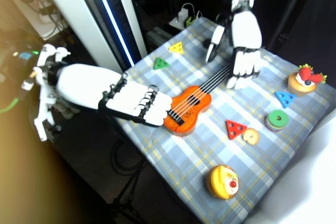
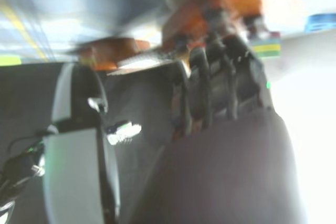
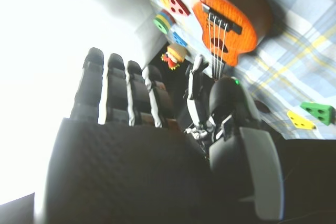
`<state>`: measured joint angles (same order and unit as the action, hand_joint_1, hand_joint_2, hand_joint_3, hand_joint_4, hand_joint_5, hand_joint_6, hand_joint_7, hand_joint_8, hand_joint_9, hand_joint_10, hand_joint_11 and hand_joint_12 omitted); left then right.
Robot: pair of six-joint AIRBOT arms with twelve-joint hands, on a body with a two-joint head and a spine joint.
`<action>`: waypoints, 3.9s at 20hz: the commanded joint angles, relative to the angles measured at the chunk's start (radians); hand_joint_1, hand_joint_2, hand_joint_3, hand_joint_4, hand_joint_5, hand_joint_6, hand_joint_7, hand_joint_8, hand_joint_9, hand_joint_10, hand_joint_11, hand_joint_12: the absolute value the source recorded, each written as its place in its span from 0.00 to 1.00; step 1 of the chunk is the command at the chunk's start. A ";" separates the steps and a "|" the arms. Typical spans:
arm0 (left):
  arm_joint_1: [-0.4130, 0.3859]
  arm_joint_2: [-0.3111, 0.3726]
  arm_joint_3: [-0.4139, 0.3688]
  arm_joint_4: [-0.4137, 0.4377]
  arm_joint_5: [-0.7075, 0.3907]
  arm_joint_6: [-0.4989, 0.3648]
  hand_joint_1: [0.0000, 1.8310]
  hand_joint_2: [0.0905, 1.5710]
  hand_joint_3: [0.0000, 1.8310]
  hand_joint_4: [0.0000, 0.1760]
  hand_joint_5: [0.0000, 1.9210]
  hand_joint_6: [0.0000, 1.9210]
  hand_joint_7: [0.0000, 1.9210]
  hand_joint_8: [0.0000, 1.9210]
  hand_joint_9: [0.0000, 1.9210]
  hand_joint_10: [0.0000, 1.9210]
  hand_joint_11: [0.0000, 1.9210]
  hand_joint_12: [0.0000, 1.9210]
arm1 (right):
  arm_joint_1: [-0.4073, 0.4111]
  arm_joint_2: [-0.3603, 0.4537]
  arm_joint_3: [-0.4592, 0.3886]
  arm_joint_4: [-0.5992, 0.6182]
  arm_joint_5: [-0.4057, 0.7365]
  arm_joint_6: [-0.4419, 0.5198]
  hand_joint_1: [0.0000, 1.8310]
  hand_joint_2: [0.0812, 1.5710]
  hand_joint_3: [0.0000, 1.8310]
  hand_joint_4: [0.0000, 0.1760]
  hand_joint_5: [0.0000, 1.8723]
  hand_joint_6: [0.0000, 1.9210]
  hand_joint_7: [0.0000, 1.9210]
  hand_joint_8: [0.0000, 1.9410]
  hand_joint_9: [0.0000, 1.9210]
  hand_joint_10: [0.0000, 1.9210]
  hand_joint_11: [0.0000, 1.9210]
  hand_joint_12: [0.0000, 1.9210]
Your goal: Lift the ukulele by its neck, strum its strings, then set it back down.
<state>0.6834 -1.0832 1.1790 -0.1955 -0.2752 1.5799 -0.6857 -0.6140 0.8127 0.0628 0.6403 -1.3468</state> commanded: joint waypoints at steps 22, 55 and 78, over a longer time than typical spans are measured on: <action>0.045 0.023 -0.050 -0.186 -0.258 0.113 0.78 0.73 0.00 0.00 0.50 1.00 0.59 1.00 0.70 1.00 0.75 1.00 | 0.016 0.027 -0.012 0.009 0.149 -0.004 0.17 0.87 0.00 0.00 0.00 0.00 0.00 0.00 0.00 0.00 0.00 0.00; -0.233 0.118 0.091 1.153 -0.135 -1.401 0.82 0.71 0.00 0.00 0.57 1.00 0.64 1.00 0.70 1.00 0.76 1.00 | 0.016 0.042 -0.034 -0.051 0.188 0.046 0.24 0.88 0.00 0.31 0.00 0.00 0.00 0.00 0.00 0.00 0.00 0.00; -0.437 0.050 0.142 2.194 -0.227 -2.233 0.77 0.60 0.27 0.00 0.53 1.00 0.62 1.00 0.67 1.00 0.74 1.00 | 0.016 0.021 -0.021 -0.052 0.176 0.046 0.23 0.89 0.00 0.32 0.00 0.00 0.00 0.00 0.00 0.00 0.01 0.01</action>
<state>0.2554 -1.0328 1.3159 2.0602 -0.5388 -0.6453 -0.6827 -0.5987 0.7879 0.0029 0.6910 -1.3014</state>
